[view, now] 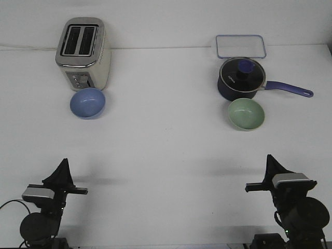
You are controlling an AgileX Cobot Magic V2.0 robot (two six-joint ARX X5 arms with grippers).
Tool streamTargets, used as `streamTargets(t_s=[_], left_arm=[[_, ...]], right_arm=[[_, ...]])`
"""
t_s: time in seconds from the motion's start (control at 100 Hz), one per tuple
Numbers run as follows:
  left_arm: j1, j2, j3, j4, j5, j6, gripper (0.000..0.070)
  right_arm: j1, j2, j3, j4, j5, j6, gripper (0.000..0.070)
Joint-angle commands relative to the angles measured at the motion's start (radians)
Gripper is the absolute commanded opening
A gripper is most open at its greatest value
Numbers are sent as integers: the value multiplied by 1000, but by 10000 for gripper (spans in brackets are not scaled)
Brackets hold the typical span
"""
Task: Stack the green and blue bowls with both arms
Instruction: 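Move the right gripper forward over the pale green bowl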
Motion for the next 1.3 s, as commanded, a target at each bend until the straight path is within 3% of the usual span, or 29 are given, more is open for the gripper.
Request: streamTargets(t_s=[0.0, 0.35, 0.86, 0.94, 1.05, 1.07, 1.29], left_arm=[[2, -2, -19, 11, -4, 5, 11], [2, -2, -19, 11, -4, 5, 11], [2, -2, -19, 11, -4, 5, 11], [2, -2, -19, 11, -4, 5, 11], [2, -2, -19, 11, -4, 5, 11], [2, -2, -19, 11, -4, 5, 11], [2, -2, -19, 11, -4, 5, 11]], right_arm=[[0, 50, 72, -57, 2, 9, 8], [0, 335, 332, -330, -1, 3, 8], [0, 420, 339, -372, -1, 3, 20], [0, 420, 339, -377, -1, 3, 148], [0, 420, 339, -383, -1, 3, 454], [0, 420, 339, -383, -1, 3, 483], [0, 426, 340, -378, 0, 3, 499]])
